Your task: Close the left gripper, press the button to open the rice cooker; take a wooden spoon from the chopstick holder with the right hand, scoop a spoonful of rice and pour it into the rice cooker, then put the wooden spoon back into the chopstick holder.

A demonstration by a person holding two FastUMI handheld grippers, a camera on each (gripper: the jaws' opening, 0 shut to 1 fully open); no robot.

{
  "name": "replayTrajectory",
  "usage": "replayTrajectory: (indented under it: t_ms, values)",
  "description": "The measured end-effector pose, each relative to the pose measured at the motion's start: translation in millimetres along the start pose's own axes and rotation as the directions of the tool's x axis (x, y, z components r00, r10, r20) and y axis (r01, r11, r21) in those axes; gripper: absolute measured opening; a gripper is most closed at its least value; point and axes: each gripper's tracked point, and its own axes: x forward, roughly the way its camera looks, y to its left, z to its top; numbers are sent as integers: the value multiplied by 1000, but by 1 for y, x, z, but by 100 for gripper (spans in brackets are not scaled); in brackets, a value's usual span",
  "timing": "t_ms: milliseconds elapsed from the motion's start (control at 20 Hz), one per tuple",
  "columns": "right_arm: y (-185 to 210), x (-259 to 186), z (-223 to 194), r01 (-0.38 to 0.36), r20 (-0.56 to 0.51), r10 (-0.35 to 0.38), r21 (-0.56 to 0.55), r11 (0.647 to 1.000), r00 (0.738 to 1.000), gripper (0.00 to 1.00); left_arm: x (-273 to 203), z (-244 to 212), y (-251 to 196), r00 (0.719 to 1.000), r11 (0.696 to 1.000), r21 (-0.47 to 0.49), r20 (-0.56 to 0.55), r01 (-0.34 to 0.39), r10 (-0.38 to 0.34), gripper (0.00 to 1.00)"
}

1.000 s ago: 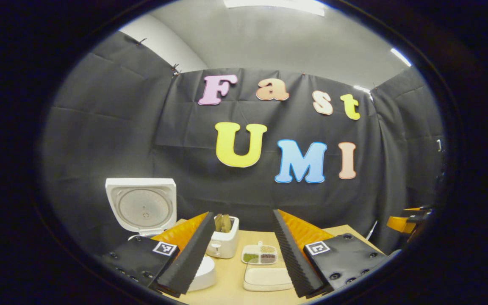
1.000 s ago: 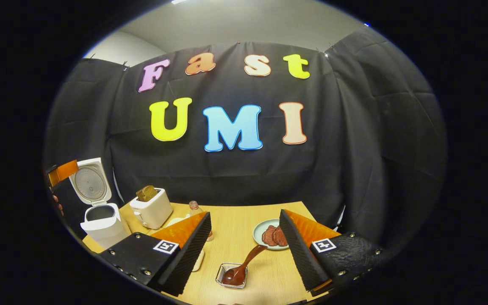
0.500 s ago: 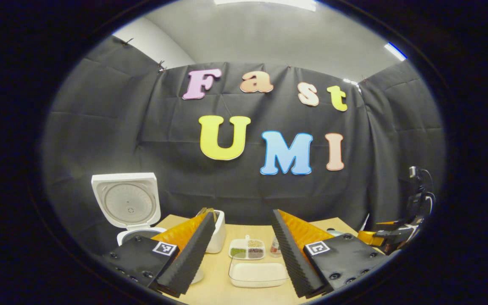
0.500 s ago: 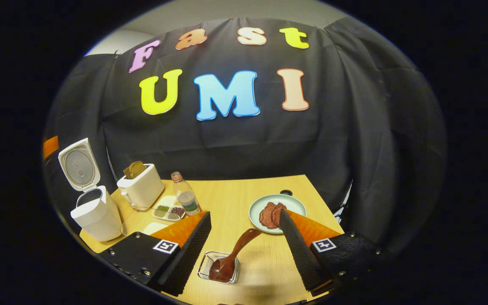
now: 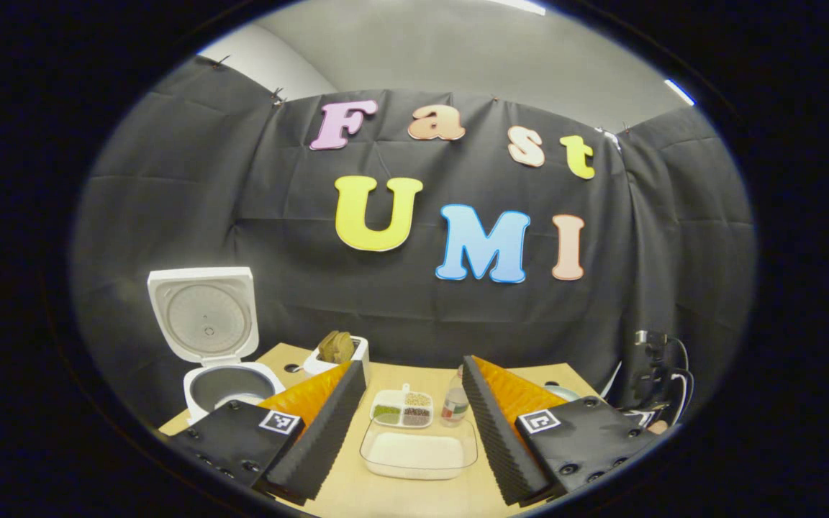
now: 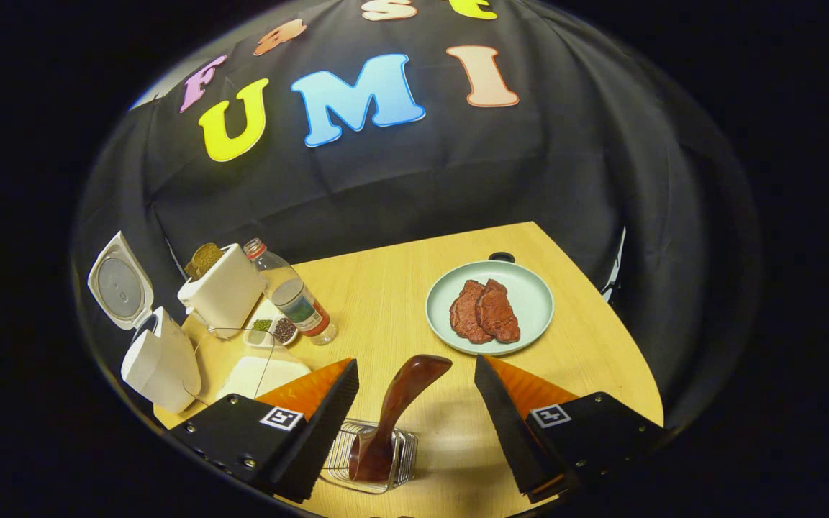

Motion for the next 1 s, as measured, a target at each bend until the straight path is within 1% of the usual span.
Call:
replayTrajectory:
  t_ms: [50,150,200,250,300,350,400,450,500,550,600,650,700,750,900,1000]
  values:
    - [-1,8,-5,0,-22,1,18,1000,1000,99,-1,-2,0,1000,1000,6,-7,-4,4,100]
    - [-1,19,-10,-5,-49,8,55,998,999,92,-4,-4,0,1000,1000,7,-17,-7,7,100]
    - [1,23,-15,-13,-67,18,69,998,998,90,-5,-5,1,1000,1000,7,-21,-12,12,99]
    - [3,24,-17,-25,-83,32,81,996,996,81,-2,-8,2,1000,1000,4,-24,-17,17,100]
    - [5,20,-17,-36,-85,44,94,995,995,75,0,-10,3,999,1000,0,-29,-21,21,99]
    - [8,18,-14,-45,-77,53,100,994,996,64,0,-11,3,999,1000,-1,-32,-25,25,100]
    - [7,15,-15,-42,-81,49,91,995,995,51,-1,-9,3,999,1000,0,-32,-30,30,99]
    - [11,12,-14,-63,-87,71,91,994,994,36,-4,-8,5,999,999,3,-27,-36,36,95]
    - [18,11,-15,-92,-85,102,114,989,991,36,-6,-4,6,999,999,8,-23,-40,41,95]
    - [27,3,-13,-115,-84,126,132,985,988,27,-7,-3,9,999,999,15,-17,-45,45,95]
    - [30,-3,-13,-123,-82,137,163,979,987,27,-9,0,11,999,999,24,-13,-49,49,95]
    - [33,-7,-12,-132,-74,145,156,979,987,17,-11,1,13,999,998,33,-9,-53,53,95]
    - [36,-10,-12,-128,-63,139,155,980,988,17,-14,2,17,998,998,41,-3,-56,56,99]
    - [40,-14,-13,-132,-52,140,136,982,989,9,-16,5,20,998,998,43,5,-55,55,94]
    - [52,-40,0,-126,-2,126,104,987,992,9,-19,9,27,999,999,40,22,-28,27,94]
    - [60,-62,19,-116,48,111,104,988,993,8,-19,7,35,1000,1000,29,22,-3,3,95]
